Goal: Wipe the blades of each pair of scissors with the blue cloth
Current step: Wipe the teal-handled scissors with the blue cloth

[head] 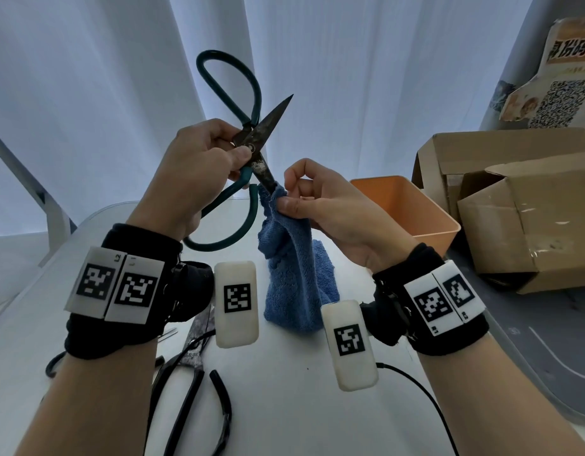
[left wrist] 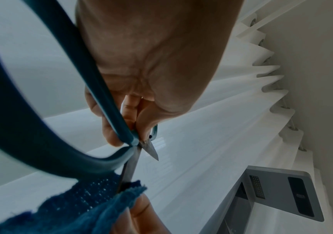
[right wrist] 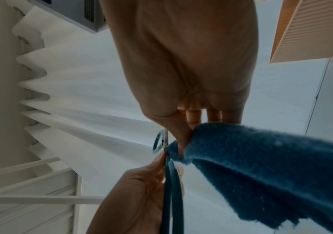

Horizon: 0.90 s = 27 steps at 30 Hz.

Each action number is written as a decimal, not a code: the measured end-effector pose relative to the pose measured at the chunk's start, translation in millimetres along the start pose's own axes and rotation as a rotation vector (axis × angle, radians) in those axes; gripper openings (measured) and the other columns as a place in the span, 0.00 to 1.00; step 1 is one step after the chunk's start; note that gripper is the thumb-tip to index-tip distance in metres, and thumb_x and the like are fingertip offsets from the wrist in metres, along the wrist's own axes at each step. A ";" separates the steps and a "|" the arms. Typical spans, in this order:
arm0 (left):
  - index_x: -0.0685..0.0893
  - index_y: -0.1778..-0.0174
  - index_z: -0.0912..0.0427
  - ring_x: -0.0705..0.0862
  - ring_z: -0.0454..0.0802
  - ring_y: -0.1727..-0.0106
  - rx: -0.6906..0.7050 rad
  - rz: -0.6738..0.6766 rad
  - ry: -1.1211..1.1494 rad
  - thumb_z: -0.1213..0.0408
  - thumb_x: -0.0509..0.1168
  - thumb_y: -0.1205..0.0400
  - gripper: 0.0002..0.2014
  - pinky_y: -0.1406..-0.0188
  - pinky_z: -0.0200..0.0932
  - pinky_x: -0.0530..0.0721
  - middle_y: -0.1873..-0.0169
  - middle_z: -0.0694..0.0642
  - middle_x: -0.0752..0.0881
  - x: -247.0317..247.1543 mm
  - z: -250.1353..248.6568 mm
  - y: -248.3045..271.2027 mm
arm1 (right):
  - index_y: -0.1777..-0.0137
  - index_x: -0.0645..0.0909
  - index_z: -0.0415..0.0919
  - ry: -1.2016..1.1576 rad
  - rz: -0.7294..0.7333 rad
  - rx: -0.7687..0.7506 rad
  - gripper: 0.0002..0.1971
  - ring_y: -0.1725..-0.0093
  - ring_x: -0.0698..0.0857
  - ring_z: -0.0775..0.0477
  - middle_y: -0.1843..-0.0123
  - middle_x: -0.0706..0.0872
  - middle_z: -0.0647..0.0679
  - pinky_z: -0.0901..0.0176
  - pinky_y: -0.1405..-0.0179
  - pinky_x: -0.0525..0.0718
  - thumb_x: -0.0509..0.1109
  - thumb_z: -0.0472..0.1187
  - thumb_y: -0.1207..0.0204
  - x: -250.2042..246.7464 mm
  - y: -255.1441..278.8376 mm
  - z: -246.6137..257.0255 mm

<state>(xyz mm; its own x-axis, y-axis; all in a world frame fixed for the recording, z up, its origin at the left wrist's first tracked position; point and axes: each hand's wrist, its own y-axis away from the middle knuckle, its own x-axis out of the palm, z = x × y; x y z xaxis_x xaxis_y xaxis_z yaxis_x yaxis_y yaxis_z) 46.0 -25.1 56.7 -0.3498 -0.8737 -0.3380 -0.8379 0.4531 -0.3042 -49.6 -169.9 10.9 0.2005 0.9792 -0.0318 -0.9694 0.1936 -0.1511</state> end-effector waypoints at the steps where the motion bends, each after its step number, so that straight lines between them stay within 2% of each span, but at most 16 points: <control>1: 0.85 0.53 0.56 0.81 0.33 0.75 0.002 -0.005 0.003 0.73 0.65 0.15 0.08 0.74 0.24 0.75 0.78 0.40 0.84 0.3 -0.1 0.0 | 0.53 0.74 0.42 -0.008 0.004 -0.001 0.11 0.63 0.77 0.49 0.67 0.76 0.48 0.60 0.55 0.79 0.69 0.25 0.20 -1.3 0.0 0.4; 4: 0.85 0.53 0.57 0.81 0.34 0.75 0.007 -0.025 0.017 0.73 0.65 0.16 0.07 0.74 0.25 0.75 0.73 0.44 0.84 0.3 -0.6 -0.7 | 0.53 0.74 0.41 -0.028 0.014 -0.005 0.13 0.65 0.76 0.50 0.67 0.75 0.48 0.64 0.58 0.79 0.69 0.23 0.21 -4.3 -0.5 0.6; 8: 0.85 0.51 0.57 0.82 0.34 0.74 0.011 -0.044 0.004 0.73 0.65 0.15 0.07 0.74 0.24 0.75 0.76 0.41 0.85 3.3 -0.8 0.5 | 0.51 0.73 0.40 0.009 0.025 0.009 0.13 0.70 0.76 0.56 0.68 0.76 0.49 0.67 0.62 0.79 0.70 0.23 0.21 -10.5 -0.6 -0.7; 11: 0.86 0.44 0.60 0.84 0.39 0.66 0.023 -0.122 -0.007 0.72 0.63 0.15 0.08 0.73 0.24 0.76 0.64 0.48 0.89 -1.8 -0.8 -0.8 | 0.50 0.74 0.40 0.116 -0.013 0.052 0.12 0.67 0.78 0.55 0.67 0.77 0.50 0.64 0.59 0.82 0.71 0.23 0.22 -18.2 -1.4 -5.0; 13: 0.86 0.43 0.59 0.84 0.39 0.65 0.020 -0.143 -0.006 0.71 0.62 0.14 0.09 0.72 0.24 0.76 0.61 0.51 0.90 -8.6 -0.1 -2.1 | 0.51 0.76 0.41 0.121 -0.092 0.057 0.12 0.65 0.81 0.53 0.66 0.79 0.50 0.61 0.58 0.83 0.72 0.25 0.22 -23.9 -2.0 -7.2; 16: 0.86 0.46 0.58 0.84 0.34 0.70 0.008 -0.095 -0.019 0.72 0.63 0.15 0.08 0.73 0.23 0.76 0.66 0.47 0.89 -14.0 2.2 -2.1 | 0.47 0.78 0.39 -0.141 -0.178 0.019 0.09 0.59 0.87 0.51 0.61 0.84 0.46 0.58 0.55 0.88 0.71 0.27 0.21 -29.4 -3.0 -6.4; 18: 0.86 0.48 0.59 0.82 0.32 0.73 0.006 -0.035 -0.047 0.72 0.64 0.15 0.07 0.73 0.23 0.75 0.72 0.42 0.88 -11.9 3.1 -1.8 | 0.43 0.79 0.38 -0.324 -0.184 -0.005 0.10 0.53 0.88 0.48 0.53 0.87 0.42 0.56 0.49 0.89 0.72 0.29 0.22 -30.8 -2.5 -4.5; 20: 0.86 0.49 0.59 0.81 0.32 0.74 0.001 0.040 -0.068 0.73 0.66 0.16 0.06 0.74 0.22 0.74 0.76 0.41 0.86 -7.1 1.6 -0.4 | 0.43 0.79 0.38 -0.427 -0.165 -0.019 0.13 0.49 0.89 0.45 0.49 0.88 0.40 0.55 0.47 0.89 0.74 0.31 0.25 -29.0 -2.4 -4.0; 23: 0.87 0.50 0.60 0.82 0.35 0.74 0.008 0.129 -0.091 0.73 0.67 0.17 0.05 0.74 0.22 0.73 0.74 0.45 0.86 3.0 -2.4 3.5 | 0.45 0.79 0.38 -0.461 -0.119 -0.016 0.11 0.50 0.89 0.44 0.48 0.88 0.38 0.54 0.45 0.89 0.74 0.30 0.25 -18.6 -3.1 -4.8; 25: 0.87 0.52 0.58 0.82 0.37 0.73 0.019 0.150 -0.114 0.72 0.67 0.17 0.05 0.74 0.22 0.74 0.70 0.48 0.85 10.3 -3.6 5.1 | 0.46 0.79 0.37 -0.443 -0.093 -0.003 0.11 0.53 0.90 0.44 0.49 0.89 0.38 0.56 0.49 0.90 0.73 0.29 0.25 -11.0 -3.3 -5.3; 27: 0.87 0.52 0.57 0.82 0.40 0.70 0.033 0.159 -0.144 0.71 0.68 0.17 0.05 0.69 0.25 0.78 0.67 0.49 0.84 15.5 -3.4 5.8 | 0.44 0.78 0.35 -0.419 -0.091 0.015 0.12 0.55 0.91 0.43 0.51 0.89 0.37 0.57 0.54 0.90 0.73 0.27 0.24 -6.2 -3.4 -5.4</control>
<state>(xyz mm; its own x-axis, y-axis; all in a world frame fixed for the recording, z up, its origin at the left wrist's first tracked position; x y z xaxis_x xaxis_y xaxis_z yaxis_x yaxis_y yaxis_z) 34.3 -36.6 52.8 -0.4109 -0.7579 -0.5068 -0.7622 0.5905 -0.2651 -46.8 -177.0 6.3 0.2138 0.8975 0.3856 -0.9529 0.2786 -0.1201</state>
